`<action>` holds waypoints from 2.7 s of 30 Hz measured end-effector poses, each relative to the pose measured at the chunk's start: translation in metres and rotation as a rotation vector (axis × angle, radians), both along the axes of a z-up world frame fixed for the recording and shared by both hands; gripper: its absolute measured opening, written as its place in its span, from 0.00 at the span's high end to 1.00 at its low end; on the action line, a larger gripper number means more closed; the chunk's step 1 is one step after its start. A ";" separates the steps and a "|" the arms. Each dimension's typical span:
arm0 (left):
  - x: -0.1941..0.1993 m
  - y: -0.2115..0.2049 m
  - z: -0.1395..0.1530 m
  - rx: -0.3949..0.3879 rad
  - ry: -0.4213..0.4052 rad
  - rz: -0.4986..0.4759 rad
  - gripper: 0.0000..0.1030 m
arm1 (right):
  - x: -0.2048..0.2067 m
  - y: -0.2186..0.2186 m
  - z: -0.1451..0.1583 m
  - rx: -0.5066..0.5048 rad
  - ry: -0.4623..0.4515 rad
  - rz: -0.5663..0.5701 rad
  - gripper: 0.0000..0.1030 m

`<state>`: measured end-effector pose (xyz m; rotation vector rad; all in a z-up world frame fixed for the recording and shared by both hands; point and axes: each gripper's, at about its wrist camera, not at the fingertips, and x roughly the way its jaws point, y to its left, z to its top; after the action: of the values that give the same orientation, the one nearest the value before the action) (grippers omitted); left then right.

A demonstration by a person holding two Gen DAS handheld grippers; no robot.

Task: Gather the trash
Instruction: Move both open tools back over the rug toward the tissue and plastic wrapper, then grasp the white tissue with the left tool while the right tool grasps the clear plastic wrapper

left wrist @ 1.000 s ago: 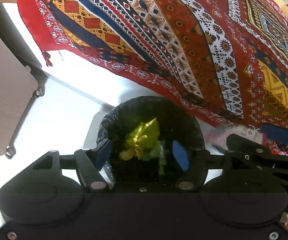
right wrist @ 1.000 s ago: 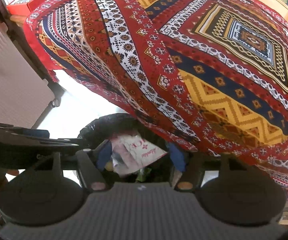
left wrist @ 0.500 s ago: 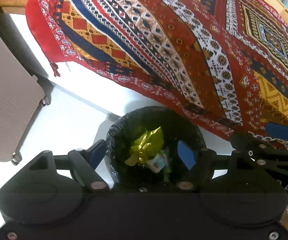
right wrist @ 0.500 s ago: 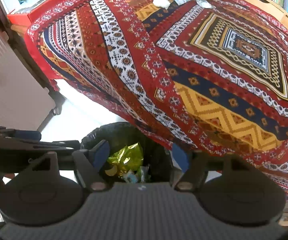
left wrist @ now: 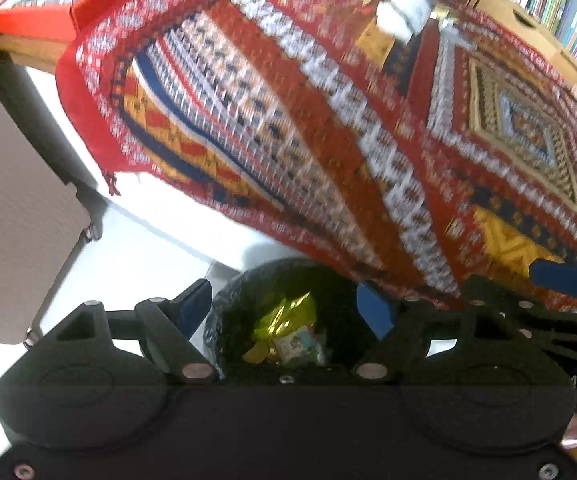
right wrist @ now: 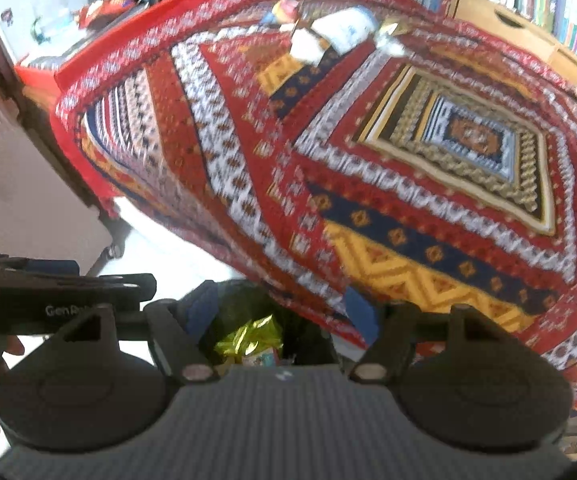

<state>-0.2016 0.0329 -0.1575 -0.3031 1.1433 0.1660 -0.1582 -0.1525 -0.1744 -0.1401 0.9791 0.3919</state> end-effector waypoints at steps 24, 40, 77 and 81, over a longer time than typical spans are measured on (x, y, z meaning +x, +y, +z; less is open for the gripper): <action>0.158 -0.025 0.116 0.060 -0.258 -0.013 0.20 | 0.127 -0.056 0.092 0.078 -0.173 -0.151 0.31; 0.258 -0.054 0.060 0.073 -0.172 0.024 0.32 | 0.257 -0.071 0.065 0.130 -0.096 -0.126 0.33; 0.322 -0.062 0.001 0.071 -0.068 0.139 0.65 | 0.366 -0.036 -0.013 0.136 0.085 0.015 0.39; 0.322 -0.060 0.001 0.070 -0.066 0.148 0.72 | 0.368 -0.034 -0.016 0.137 0.094 0.014 0.41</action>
<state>0.1206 -0.0268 -0.1566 -0.3293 1.0475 0.3238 0.2099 -0.1864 -0.1906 -0.0048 1.0404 0.4802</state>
